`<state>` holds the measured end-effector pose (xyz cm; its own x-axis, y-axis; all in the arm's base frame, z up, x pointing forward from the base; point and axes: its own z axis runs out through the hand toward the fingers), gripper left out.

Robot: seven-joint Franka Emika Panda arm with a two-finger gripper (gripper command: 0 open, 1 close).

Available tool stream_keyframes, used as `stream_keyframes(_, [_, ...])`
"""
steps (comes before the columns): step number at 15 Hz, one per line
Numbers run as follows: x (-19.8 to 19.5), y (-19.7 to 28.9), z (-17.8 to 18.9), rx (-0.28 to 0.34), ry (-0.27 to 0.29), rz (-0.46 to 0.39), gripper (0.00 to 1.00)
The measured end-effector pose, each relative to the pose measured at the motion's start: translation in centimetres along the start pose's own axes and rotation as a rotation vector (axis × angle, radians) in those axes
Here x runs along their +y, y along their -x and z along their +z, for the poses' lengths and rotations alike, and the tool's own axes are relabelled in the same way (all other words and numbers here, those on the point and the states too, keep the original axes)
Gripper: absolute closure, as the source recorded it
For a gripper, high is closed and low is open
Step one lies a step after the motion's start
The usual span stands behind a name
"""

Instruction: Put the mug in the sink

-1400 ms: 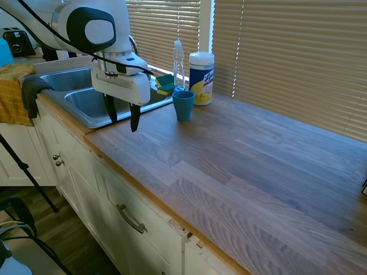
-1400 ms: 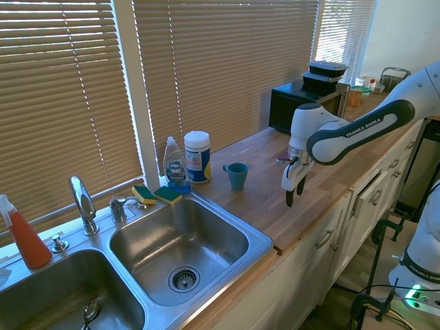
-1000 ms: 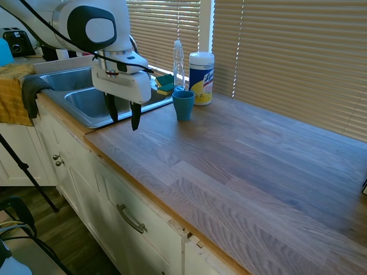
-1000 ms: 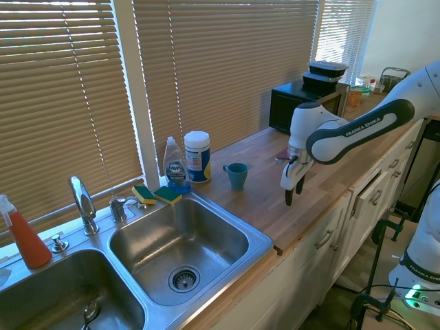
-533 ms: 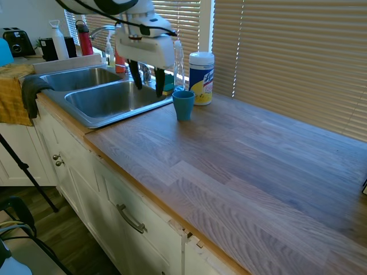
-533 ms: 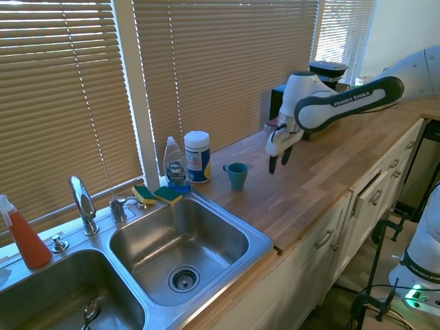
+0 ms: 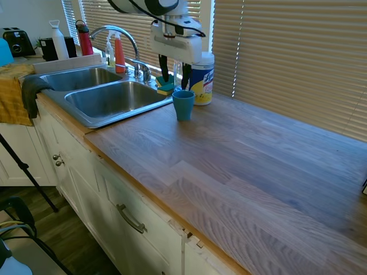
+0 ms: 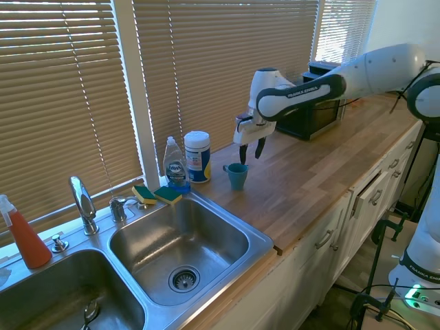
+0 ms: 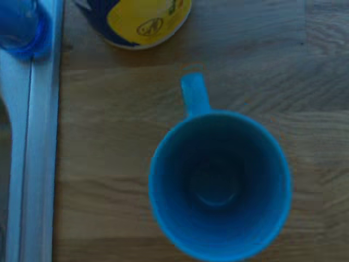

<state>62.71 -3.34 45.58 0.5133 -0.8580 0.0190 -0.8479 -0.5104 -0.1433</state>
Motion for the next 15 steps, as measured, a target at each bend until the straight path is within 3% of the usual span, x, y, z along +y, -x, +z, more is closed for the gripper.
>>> stream_keyframes(8, [-1.6, -4.7, 5.3, -0.038, 0.059, 0.093, 0.00])
stream_keyframes(9, [-1.5, -5.1, 6.1, -0.044, 0.070, 0.099, 1.00])
stream_keyframes(15, [-0.9, -6.0, 8.7, -0.071, 0.093, 0.126, 1.00])
